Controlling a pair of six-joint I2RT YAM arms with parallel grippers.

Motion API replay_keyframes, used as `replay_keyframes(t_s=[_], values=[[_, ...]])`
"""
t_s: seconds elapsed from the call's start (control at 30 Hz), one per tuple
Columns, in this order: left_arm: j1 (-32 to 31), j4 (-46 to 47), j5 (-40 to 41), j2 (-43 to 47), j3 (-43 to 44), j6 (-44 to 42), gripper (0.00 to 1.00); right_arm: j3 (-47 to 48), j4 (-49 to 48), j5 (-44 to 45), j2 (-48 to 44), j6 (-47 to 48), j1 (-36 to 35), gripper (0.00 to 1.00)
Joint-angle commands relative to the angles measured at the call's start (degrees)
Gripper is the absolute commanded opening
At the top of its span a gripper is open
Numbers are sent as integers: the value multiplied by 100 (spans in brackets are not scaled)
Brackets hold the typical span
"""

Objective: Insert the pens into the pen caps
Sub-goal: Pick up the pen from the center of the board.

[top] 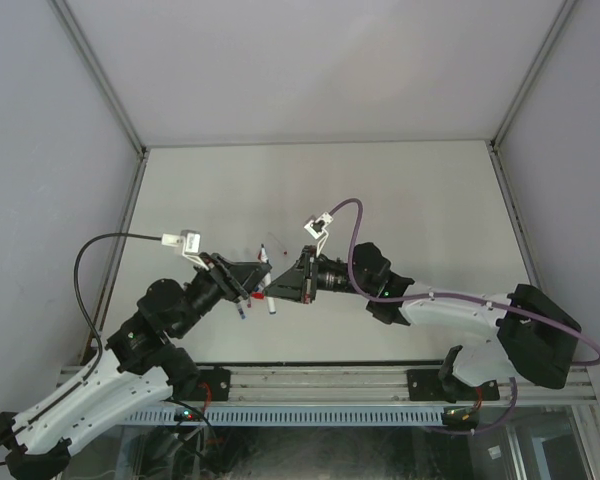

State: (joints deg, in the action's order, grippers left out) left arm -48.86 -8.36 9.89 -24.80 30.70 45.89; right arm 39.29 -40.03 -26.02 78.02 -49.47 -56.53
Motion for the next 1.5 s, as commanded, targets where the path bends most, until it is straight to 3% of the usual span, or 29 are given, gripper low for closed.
replay_keyframes(t_s=[0.0,0.23,0.4,0.5,0.8,0.87,1.1,1.47], values=[[-27,116,33,-41,23,-88,47,239,-99,-188,-282,322,-140,0],[-27,255,-98,-66,41,-145,38,237,-30,-252,-261,314,-150,0],[-27,260,-149,-52,43,-177,10,270,13,-202,-285,328,-132,0],[-27,262,-179,-35,35,-176,1,321,63,-128,-300,344,-123,4],[-27,399,-339,54,-4,-168,0,447,-106,-70,-221,173,-4,32],[-27,436,-376,47,-11,-160,0,476,-168,-104,-177,141,2,34],[-29,609,-502,28,-98,-98,0,610,-181,-196,-64,131,23,34],[-28,831,-730,20,-151,-108,0,687,-413,-397,108,-11,101,25]])
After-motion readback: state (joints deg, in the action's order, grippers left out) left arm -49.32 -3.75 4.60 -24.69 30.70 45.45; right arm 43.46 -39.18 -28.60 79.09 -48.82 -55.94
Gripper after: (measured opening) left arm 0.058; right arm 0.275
